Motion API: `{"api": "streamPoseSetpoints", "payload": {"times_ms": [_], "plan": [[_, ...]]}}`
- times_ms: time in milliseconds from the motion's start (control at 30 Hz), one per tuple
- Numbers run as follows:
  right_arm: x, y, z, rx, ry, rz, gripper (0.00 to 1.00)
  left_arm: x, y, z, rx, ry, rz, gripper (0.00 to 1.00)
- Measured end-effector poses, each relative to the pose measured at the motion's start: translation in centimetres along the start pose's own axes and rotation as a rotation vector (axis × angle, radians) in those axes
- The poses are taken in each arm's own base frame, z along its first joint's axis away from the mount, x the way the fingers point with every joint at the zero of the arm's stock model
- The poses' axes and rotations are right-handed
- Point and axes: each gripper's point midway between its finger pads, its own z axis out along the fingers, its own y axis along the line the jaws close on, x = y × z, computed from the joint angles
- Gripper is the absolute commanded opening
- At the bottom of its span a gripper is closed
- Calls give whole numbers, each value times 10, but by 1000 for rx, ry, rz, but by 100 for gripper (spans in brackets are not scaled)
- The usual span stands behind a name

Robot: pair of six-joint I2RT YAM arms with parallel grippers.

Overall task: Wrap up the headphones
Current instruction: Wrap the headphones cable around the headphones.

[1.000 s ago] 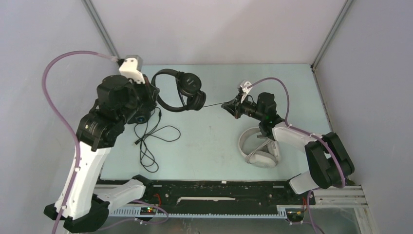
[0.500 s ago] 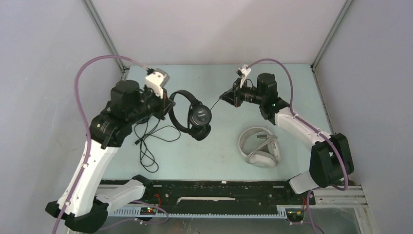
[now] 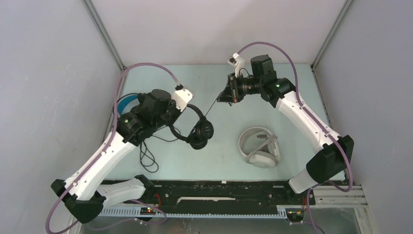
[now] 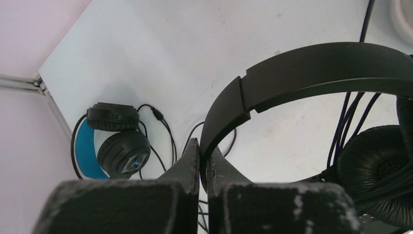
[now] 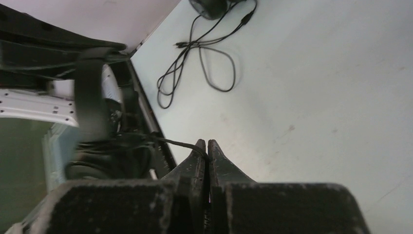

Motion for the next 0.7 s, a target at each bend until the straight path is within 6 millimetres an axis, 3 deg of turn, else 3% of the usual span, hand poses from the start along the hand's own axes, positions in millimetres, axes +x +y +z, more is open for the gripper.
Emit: {"api": "streamPoseSetpoints", "payload": {"times_ms": [267, 433, 700], "plan": [[17, 52, 24, -116, 131, 59, 0, 21, 2, 20, -65, 115, 87, 0], [20, 60, 27, -124, 150, 126, 0, 30, 15, 28, -148, 178, 68, 0], [21, 74, 41, -164, 129, 211, 1, 42, 28, 46, -255, 258, -119, 0]]}}
